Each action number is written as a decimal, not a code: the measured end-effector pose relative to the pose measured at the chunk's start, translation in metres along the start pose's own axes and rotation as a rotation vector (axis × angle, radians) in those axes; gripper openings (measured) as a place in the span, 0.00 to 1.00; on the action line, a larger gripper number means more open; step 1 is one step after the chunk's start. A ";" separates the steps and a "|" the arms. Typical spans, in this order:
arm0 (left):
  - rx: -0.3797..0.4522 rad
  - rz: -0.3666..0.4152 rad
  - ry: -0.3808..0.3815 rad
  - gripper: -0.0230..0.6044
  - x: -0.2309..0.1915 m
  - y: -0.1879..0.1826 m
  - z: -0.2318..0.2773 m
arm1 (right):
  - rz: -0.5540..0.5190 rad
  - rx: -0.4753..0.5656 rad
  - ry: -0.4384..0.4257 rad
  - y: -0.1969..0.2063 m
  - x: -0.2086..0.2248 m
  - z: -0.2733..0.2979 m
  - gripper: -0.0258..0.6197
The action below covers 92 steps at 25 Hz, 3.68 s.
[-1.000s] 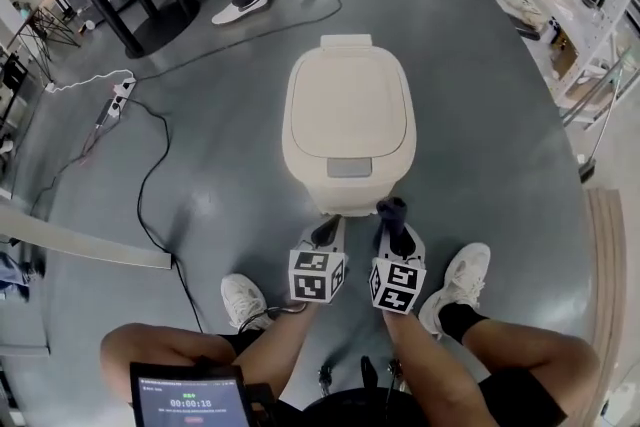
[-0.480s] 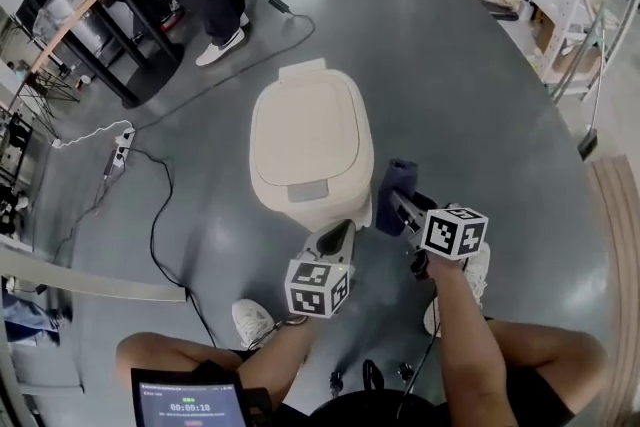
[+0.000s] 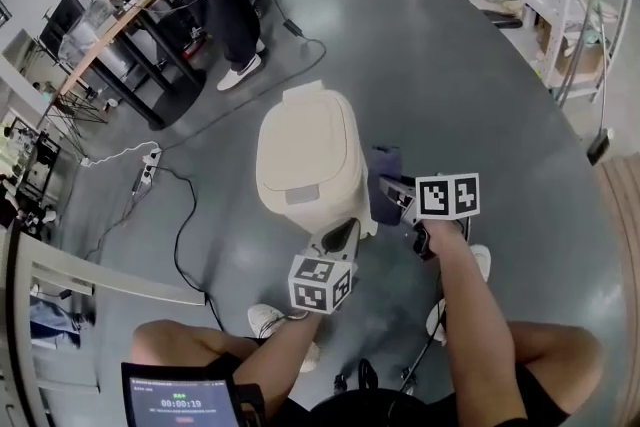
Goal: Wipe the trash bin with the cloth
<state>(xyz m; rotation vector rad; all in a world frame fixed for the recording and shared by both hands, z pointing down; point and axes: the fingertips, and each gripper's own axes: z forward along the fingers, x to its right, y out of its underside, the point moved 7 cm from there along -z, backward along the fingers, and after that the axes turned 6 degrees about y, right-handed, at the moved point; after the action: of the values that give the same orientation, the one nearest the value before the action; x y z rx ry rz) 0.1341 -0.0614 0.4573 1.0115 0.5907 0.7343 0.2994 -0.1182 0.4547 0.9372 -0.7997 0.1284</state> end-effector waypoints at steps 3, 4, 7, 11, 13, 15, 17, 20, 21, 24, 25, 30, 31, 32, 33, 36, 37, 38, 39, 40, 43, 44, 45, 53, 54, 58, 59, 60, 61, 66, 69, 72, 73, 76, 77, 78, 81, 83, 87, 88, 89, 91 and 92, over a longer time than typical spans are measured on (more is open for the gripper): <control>-0.014 0.038 -0.037 0.03 0.013 -0.013 -0.008 | 0.053 -0.012 -0.021 -0.006 -0.002 -0.002 0.16; -0.015 0.050 -0.044 0.03 0.017 -0.020 -0.011 | 0.076 -0.016 -0.033 -0.009 -0.003 -0.003 0.16; 0.023 0.005 -0.056 0.03 0.023 -0.038 -0.018 | 0.135 -0.020 -0.062 -0.018 -0.004 -0.005 0.16; 0.044 -0.031 -0.063 0.03 0.027 -0.048 -0.011 | 0.200 -0.015 -0.120 -0.029 -0.006 0.002 0.16; 0.037 -0.005 -0.053 0.03 0.034 -0.048 -0.007 | 0.194 -0.029 -0.121 -0.033 -0.006 0.009 0.16; 0.031 0.005 -0.053 0.03 0.037 -0.044 -0.004 | 0.183 -0.055 -0.124 -0.034 -0.005 0.018 0.16; 0.028 -0.002 -0.053 0.03 0.037 -0.040 0.001 | 0.185 -0.073 -0.126 -0.033 -0.002 0.025 0.16; 0.018 0.001 -0.044 0.03 0.040 -0.037 0.009 | 0.181 -0.097 -0.105 -0.026 0.006 0.033 0.16; 0.011 0.003 -0.043 0.03 0.041 -0.035 0.011 | 0.178 -0.108 -0.093 -0.022 0.010 0.035 0.16; -0.008 -0.002 -0.049 0.03 0.041 -0.027 0.017 | 0.173 -0.142 -0.068 -0.007 0.020 0.041 0.16; -0.013 -0.001 -0.051 0.03 0.041 -0.024 0.019 | 0.170 -0.153 -0.062 -0.003 0.022 0.044 0.16; -0.067 -0.012 -0.052 0.03 0.032 -0.001 0.032 | 0.145 -0.192 -0.009 0.009 0.038 0.065 0.16; -0.084 -0.018 -0.051 0.03 0.031 0.006 0.034 | 0.139 -0.203 0.004 0.013 0.042 0.069 0.16; -0.101 -0.023 -0.050 0.03 0.030 0.013 0.036 | 0.134 -0.216 0.016 0.017 0.047 0.073 0.16; -0.117 -0.030 -0.049 0.03 0.029 0.019 0.038 | 0.131 -0.229 0.026 0.021 0.051 0.076 0.16; -0.157 -0.050 -0.041 0.03 0.026 0.035 0.047 | 0.137 -0.258 0.049 0.034 0.065 0.086 0.16; -0.167 -0.052 -0.037 0.03 0.026 0.040 0.050 | 0.139 -0.266 0.058 0.038 0.069 0.089 0.16; -0.177 -0.054 -0.034 0.03 0.026 0.044 0.052 | 0.139 -0.273 0.066 0.042 0.074 0.092 0.16; -0.185 -0.056 -0.033 0.03 0.026 0.048 0.055 | 0.137 -0.279 0.074 0.047 0.079 0.095 0.16; -0.192 -0.058 -0.032 0.03 0.025 0.052 0.058 | 0.134 -0.284 0.080 0.051 0.084 0.099 0.16; -0.212 -0.061 -0.031 0.03 0.022 0.063 0.068 | 0.127 -0.305 0.096 0.064 0.098 0.109 0.16; -0.220 -0.063 -0.030 0.03 0.021 0.066 0.071 | 0.127 -0.313 0.101 0.067 0.102 0.112 0.16; -0.227 -0.066 -0.029 0.03 0.020 0.069 0.073 | 0.128 -0.320 0.106 0.071 0.106 0.115 0.16; -0.268 -0.076 -0.008 0.03 0.016 0.087 0.087 | 0.068 -0.388 0.166 0.093 0.130 0.131 0.16; -0.272 -0.076 -0.007 0.03 0.015 0.088 0.087 | 0.026 -0.405 0.185 0.095 0.131 0.132 0.16; -0.274 -0.077 -0.006 0.03 0.010 0.089 0.087 | -0.042 -0.394 0.208 0.084 0.131 0.132 0.16; -0.270 -0.076 -0.004 0.03 0.008 0.087 0.087 | -0.034 -0.374 0.193 0.077 0.129 0.130 0.16; -0.263 -0.074 -0.003 0.03 0.006 0.085 0.087 | -0.025 -0.350 0.173 0.068 0.125 0.128 0.16; -0.255 -0.071 -0.003 0.03 0.004 0.081 0.086 | -0.020 -0.322 0.153 0.056 0.120 0.126 0.16; -0.210 0.042 0.021 0.03 0.017 0.058 0.086 | -0.061 -0.198 0.069 -0.011 0.088 0.093 0.16; -0.178 0.159 0.026 0.03 0.018 0.043 0.088 | -0.049 -0.136 -0.039 -0.050 0.068 0.083 0.16; -0.146 0.166 0.033 0.03 0.020 0.029 0.085 | -0.100 -0.135 -0.085 -0.072 0.048 0.084 0.16; -0.138 0.153 0.037 0.03 0.021 0.025 0.084 | -0.104 -0.136 -0.091 -0.076 0.043 0.086 0.16; -0.120 0.117 0.048 0.03 0.021 0.021 0.081 | -0.088 -0.137 -0.095 -0.079 0.037 0.095 0.16; -0.118 0.114 0.050 0.03 0.021 0.021 0.081 | -0.083 -0.141 -0.090 -0.077 0.037 0.098 0.16; -0.120 0.112 0.051 0.03 0.020 0.022 0.082 | -0.078 -0.144 -0.084 -0.075 0.038 0.101 0.16; -0.136 0.113 0.054 0.03 0.019 0.028 0.084 | -0.066 -0.155 -0.049 -0.068 0.047 0.110 0.16; -0.153 0.108 0.059 0.03 0.019 0.034 0.087 | -0.074 -0.178 -0.016 -0.060 0.058 0.119 0.16; -0.184 0.101 0.068 0.03 0.019 0.046 0.091 | -0.036 -0.204 0.022 -0.039 0.083 0.136 0.16; -0.191 0.098 0.070 0.03 0.018 0.049 0.092 | -0.021 -0.210 0.029 -0.033 0.088 0.140 0.16; -0.197 0.095 0.073 0.03 0.017 0.052 0.092 | -0.010 -0.220 0.036 -0.027 0.094 0.143 0.16; -0.208 0.087 0.085 0.03 0.015 0.058 0.093 | -0.002 -0.248 0.049 -0.013 0.106 0.150 0.16; -0.214 0.087 0.094 0.03 0.014 0.062 0.094 | -0.003 -0.264 0.056 -0.006 0.111 0.153 0.16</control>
<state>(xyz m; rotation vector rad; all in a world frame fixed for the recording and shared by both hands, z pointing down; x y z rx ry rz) 0.1955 -0.0800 0.5512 0.8115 0.5389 0.9063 0.2962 -0.2640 0.5753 0.6826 -0.7427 0.0449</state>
